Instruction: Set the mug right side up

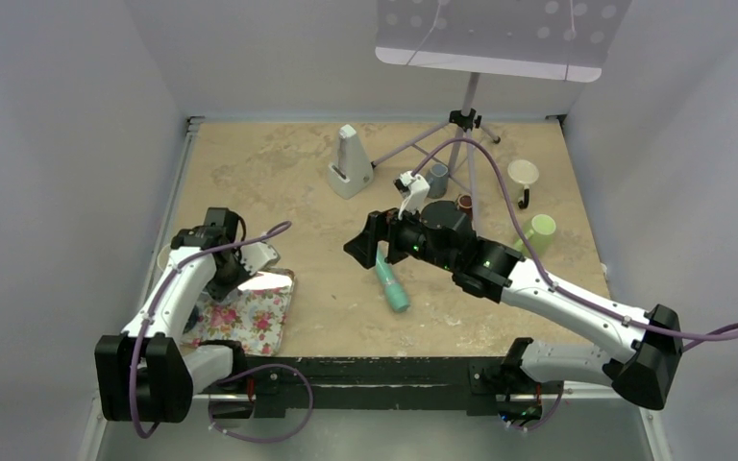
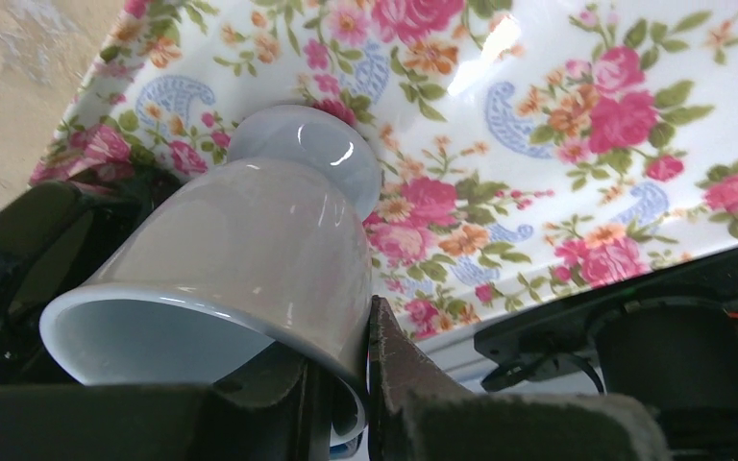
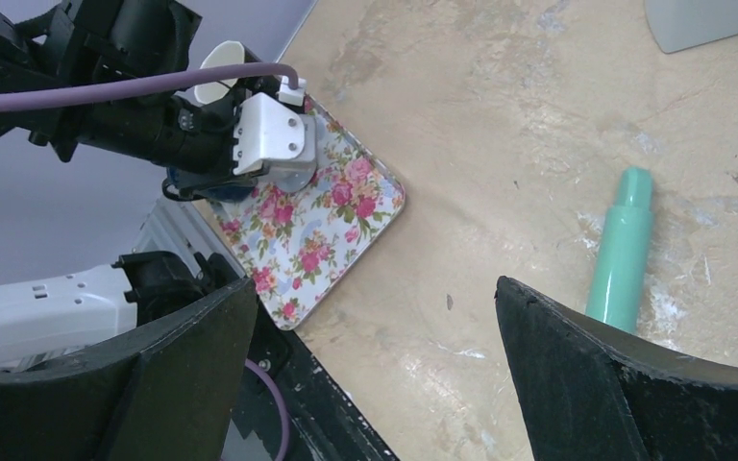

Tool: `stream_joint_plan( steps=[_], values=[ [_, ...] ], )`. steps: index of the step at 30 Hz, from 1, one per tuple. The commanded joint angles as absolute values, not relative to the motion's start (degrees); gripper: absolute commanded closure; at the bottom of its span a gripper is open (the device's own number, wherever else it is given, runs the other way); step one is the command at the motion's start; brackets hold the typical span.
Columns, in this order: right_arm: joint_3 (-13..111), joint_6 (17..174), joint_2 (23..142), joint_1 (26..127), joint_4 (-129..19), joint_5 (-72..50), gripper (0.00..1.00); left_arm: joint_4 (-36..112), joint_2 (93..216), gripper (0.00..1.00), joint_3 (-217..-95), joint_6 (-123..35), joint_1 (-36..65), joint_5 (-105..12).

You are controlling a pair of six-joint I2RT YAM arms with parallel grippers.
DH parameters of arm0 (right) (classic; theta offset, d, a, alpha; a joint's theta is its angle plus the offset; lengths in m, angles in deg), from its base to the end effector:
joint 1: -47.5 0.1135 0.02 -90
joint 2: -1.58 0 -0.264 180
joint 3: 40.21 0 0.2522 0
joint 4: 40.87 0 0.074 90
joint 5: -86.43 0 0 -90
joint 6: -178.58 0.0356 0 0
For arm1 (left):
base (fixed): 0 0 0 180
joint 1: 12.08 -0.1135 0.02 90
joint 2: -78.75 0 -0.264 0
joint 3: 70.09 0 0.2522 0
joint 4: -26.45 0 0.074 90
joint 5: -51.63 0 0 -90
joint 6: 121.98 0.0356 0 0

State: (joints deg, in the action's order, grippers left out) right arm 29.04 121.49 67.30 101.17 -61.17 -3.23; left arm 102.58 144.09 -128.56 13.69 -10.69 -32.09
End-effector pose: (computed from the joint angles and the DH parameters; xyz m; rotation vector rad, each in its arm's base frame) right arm 0.1590 0.2159 0.3381 -0.3556 1.9655 1.0134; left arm 0.1736 -0.0003 0.2147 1.2128 2.8110 0.2261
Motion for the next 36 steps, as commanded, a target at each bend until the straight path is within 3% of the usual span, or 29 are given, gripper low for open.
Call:
stream_joint_plan(
  steps=[1,11,21,30,36],
  values=[
    [31.8,121.3,65.3,101.3,-61.0,-1.8,0.01,94.5,142.3,1.00,-128.2,17.4,-11.3,-31.8],
    [31.4,121.5,63.9,101.4,-61.0,-0.9,0.01,99.8,143.7,1.00,-126.9,30.8,-11.7,-35.5],
    [30.3,121.4,63.0,101.4,-60.8,-0.4,0.01,98.1,145.4,1.00,-128.3,25.2,-9.6,-35.9],
    [30.5,120.9,62.8,101.4,-60.7,-0.1,0.01,105.6,139.8,1.00,-127.8,56.0,-9.5,-43.8],
    [29.1,121.9,61.1,101.5,-60.1,0.7,0.01,106.4,142.0,1.00,-127.6,76.6,-10.9,-39.0]
  ],
)
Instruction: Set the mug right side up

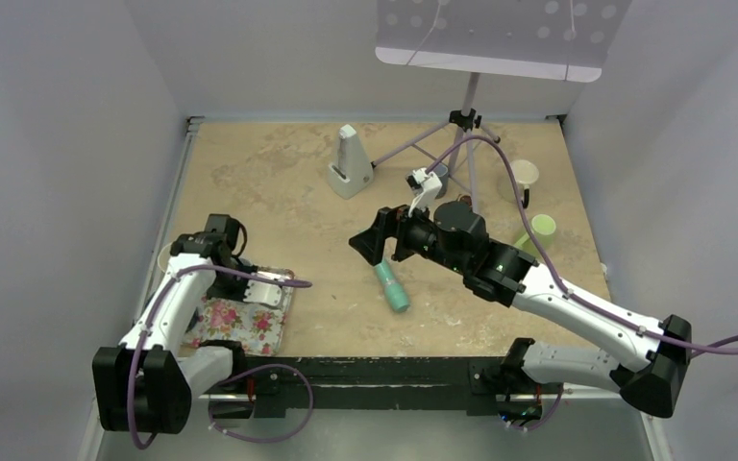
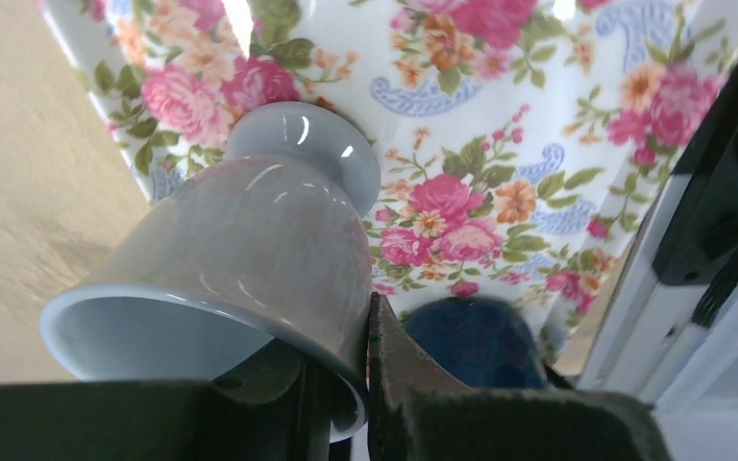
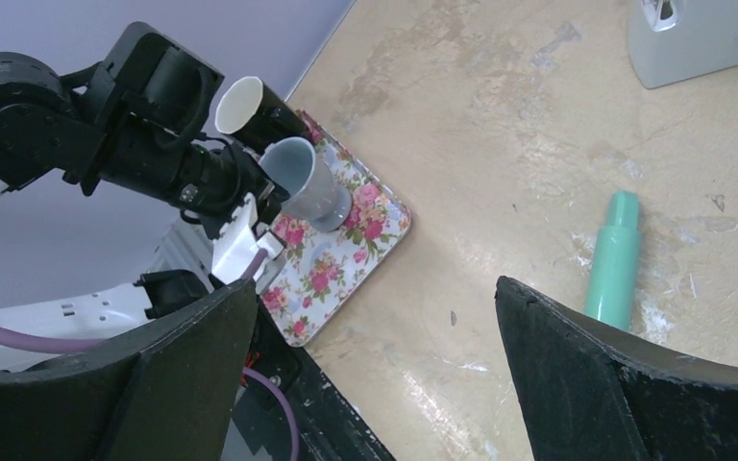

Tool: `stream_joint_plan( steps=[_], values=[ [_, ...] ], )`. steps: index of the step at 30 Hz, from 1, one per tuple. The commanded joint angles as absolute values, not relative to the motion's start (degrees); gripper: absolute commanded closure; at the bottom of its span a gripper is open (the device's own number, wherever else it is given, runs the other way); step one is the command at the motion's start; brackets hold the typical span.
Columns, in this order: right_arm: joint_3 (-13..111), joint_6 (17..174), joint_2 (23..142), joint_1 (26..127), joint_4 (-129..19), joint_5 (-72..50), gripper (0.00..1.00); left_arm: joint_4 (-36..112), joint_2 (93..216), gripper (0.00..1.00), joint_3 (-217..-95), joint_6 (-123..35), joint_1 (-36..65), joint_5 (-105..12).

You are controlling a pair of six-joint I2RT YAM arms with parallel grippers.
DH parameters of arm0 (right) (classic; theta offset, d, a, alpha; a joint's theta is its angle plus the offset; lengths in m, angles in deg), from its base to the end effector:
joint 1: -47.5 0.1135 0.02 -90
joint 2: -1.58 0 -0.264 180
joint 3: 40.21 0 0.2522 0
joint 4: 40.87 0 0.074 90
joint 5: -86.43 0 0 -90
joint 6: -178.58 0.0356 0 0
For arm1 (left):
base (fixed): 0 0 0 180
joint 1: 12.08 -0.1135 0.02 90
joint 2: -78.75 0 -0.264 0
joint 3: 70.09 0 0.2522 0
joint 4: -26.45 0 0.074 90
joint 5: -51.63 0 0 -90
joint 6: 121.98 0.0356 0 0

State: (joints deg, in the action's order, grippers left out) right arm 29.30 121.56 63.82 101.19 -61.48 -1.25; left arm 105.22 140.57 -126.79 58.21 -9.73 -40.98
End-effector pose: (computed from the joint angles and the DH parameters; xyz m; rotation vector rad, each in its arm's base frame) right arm 0.1515 0.2037 0.3537 -0.3163 1.9030 1.0181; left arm 0.1580 -0.0081 0.2148 2.1939 2.0936 0.0625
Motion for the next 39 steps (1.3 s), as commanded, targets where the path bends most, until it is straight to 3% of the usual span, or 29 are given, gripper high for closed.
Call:
stream_joint_plan(
  steps=[1,8,18,20,23,26,35,39],
  values=[
    [28.8,122.1,60.6,101.6,-60.1,1.1,0.01,106.2,143.2,1.00,-128.2,79.2,-11.6,-38.6],
    [24.9,124.5,56.6,101.7,-59.5,3.4,0.01,95.0,145.9,1.00,-128.7,92.9,-18.5,-36.9],
    [23.4,124.9,55.2,101.7,-59.3,4.8,0.01,93.6,147.5,1.00,-128.6,98.4,-20.5,-41.6],
    [23.3,124.9,55.1,101.7,-59.5,5.0,0.01,92.4,147.3,0.86,-127.7,98.1,-20.5,-41.4],
    [23.5,125.0,55.1,101.7,-61.0,6.0,0.01,91.8,147.1,0.49,-127.7,96.4,-20.5,-40.5],
    [24.7,126.8,55.6,101.7,-65.2,9.2,0.01,91.8,145.9,0.35,-128.4,94.8,-20.5,-41.1],
    [26.9,145.8,54.3,100.1,-89.4,32.4,0.01,100.3,139.7,0.22,-132.5,93.5,-20.4,-42.9],
    [22.0,148.4,49.3,92.0,-90.3,32.6,0.01,110.2,138.4,0.20,-139.1,88.7,-20.1,-47.0]
  ],
)
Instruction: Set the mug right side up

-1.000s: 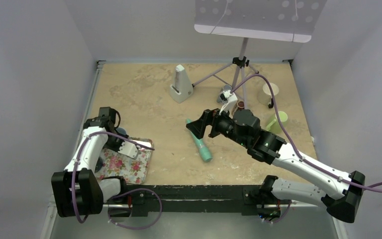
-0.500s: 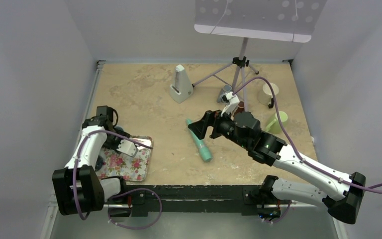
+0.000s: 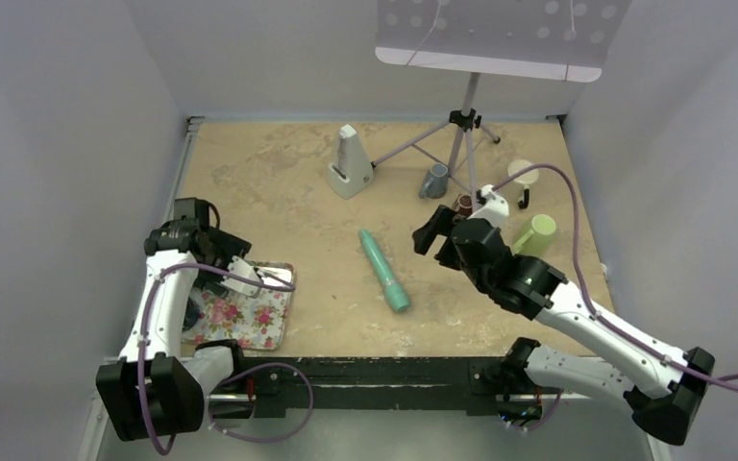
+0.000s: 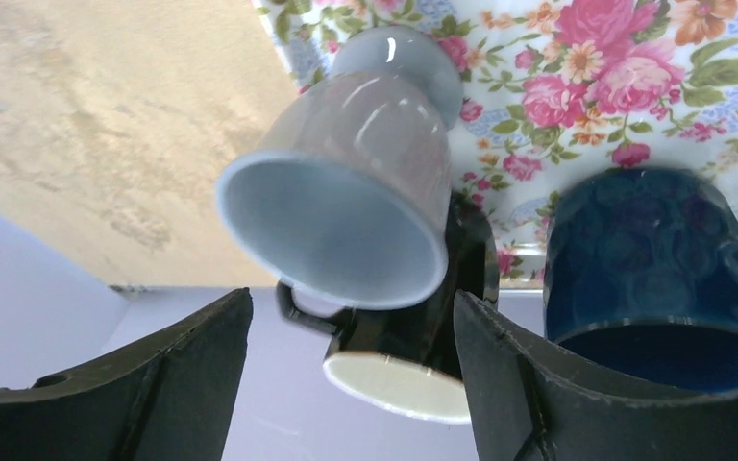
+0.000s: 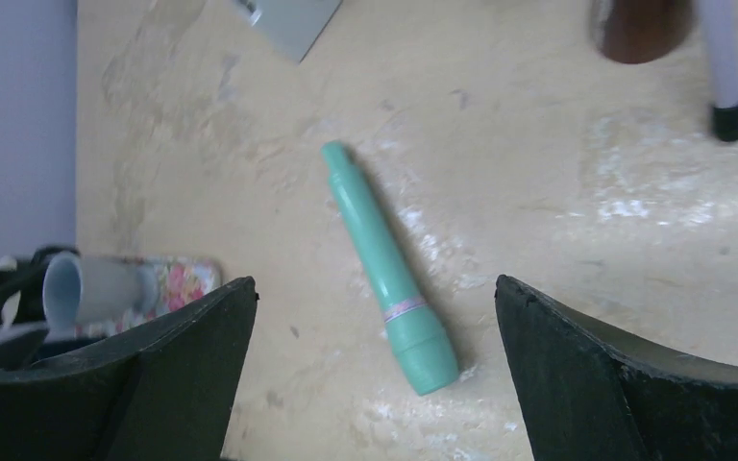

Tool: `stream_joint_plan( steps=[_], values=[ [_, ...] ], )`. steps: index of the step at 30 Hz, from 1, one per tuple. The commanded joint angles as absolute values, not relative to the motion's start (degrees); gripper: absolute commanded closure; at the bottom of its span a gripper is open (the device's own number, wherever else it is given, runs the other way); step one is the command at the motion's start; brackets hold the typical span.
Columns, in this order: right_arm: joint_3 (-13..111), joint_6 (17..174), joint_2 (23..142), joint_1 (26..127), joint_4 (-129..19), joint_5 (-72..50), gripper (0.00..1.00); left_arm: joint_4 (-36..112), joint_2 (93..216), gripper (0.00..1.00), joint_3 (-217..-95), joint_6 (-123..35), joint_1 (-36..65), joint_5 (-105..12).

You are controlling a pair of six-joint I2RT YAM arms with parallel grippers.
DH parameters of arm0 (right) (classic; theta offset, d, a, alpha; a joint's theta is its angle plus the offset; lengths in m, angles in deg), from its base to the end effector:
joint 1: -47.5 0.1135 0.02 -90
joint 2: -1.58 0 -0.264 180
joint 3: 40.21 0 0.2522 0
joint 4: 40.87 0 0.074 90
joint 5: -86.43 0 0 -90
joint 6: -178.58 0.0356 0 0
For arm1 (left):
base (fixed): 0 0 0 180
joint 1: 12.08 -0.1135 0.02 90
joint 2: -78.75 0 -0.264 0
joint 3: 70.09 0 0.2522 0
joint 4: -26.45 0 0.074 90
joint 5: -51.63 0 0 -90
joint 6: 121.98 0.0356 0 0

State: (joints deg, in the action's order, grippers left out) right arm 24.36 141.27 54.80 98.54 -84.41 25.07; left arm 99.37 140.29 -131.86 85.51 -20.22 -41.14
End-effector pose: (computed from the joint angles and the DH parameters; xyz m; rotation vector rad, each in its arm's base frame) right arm 0.1379 0.1434 0.3185 0.3244 2.0839 0.5778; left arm 0.1774 0.0236 0.2420 2.4039 1.6904 0.3655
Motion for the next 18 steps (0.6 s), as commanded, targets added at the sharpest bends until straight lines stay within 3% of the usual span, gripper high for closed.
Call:
stream_joint_plan(
  steps=[1,6,11,14,18],
  values=[
    [20.4,147.7,47.7,89.1,-88.7,33.1,0.01,112.6,138.6,0.19,-141.3,85.8,-20.0,-48.8],
    [14.7,145.6,47.0,73.6,-84.4,37.2,0.03,122.4,140.0,0.18,-154.0,61.0,-19.1,-63.3],
    [12.8,139.4,55.7,59.4,-76.1,30.7,0.05,129.3,141.9,0.19,-166.2,27.0,-18.9,-88.5],
    [13.6,138.2,60.3,54.7,-73.2,31.1,0.07,120.3,138.8,0.19,-163.6,3.2,-18.9,-97.0],
    [14.8,136.8,67.5,50.5,-68.7,31.8,0.11,104.2,133.6,0.19,-154.8,-14.9,-18.9,-93.5]
  ],
)
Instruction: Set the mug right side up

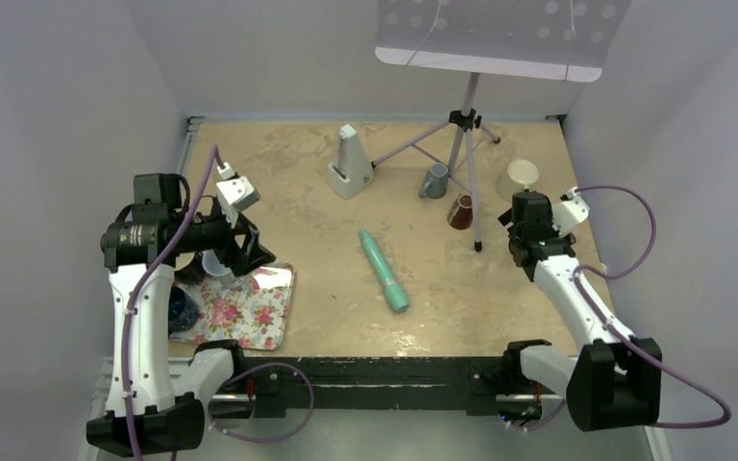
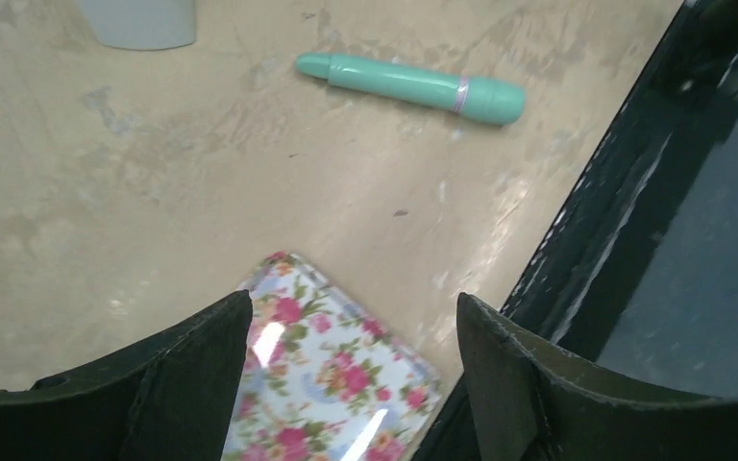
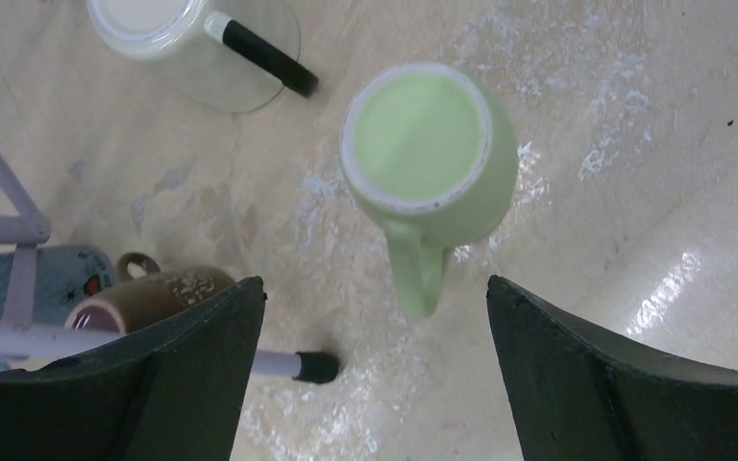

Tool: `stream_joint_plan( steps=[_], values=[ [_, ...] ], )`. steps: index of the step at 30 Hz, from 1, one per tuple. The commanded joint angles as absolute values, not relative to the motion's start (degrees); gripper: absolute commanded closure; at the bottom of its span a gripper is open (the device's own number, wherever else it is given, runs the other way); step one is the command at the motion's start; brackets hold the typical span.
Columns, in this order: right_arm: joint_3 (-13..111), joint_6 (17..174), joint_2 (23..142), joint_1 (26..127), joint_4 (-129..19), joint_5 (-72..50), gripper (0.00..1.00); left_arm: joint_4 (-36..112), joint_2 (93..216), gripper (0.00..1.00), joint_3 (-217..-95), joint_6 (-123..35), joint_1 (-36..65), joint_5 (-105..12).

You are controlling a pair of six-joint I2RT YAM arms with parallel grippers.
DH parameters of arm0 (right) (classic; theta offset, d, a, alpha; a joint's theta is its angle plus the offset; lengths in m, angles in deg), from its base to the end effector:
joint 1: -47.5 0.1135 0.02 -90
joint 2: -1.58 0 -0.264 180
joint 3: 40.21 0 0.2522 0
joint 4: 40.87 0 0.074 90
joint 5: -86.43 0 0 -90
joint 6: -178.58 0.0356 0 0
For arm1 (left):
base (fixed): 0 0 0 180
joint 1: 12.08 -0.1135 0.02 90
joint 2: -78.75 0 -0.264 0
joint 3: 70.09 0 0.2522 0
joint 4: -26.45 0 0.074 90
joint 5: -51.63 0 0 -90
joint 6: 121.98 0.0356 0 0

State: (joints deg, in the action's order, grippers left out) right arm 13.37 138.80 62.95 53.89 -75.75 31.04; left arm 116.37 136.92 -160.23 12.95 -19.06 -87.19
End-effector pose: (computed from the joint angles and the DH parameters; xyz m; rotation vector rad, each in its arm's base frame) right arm 0.2202 0.0043 0.2410 1.0729 1.8817 -0.1427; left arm 0.1486 -0.0088 0.3887 0.9929 2.0001 -0.6252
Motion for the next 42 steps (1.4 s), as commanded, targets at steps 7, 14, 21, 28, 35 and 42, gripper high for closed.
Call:
stream_joint_plan(
  steps=[7,14,21,28,35,42],
  values=[
    [17.9,138.2,80.4,48.8,-68.7,27.6,0.17,101.7,133.9,0.19,-154.2,-18.1,-18.9,-89.7],
    [18.2,142.0,84.1,46.5,-68.8,26.5,0.56,102.2,134.4,0.20,-156.0,-19.5,-18.9,-97.3],
    [16.4,140.9,77.7,45.4,-67.5,25.1,1.00,102.1,135.1,0.20,-157.0,-24.8,-18.9,-95.0],
    [19.4,128.6,61.8,45.4,-68.9,22.3,1.00,99.6,135.9,0.18,-155.1,-34.2,-17.8,-92.1],
    [21.7,123.8,45.1,46.2,-78.4,6.3,1.00,91.7,136.9,0.18,-153.8,-47.9,-13.9,-96.4],
    [26.8,130.4,40.1,62.7,-86.1,-2.3,1.00,75.4,137.4,0.18,-147.5,-66.0,-7.3,-99.4]
  ],
)
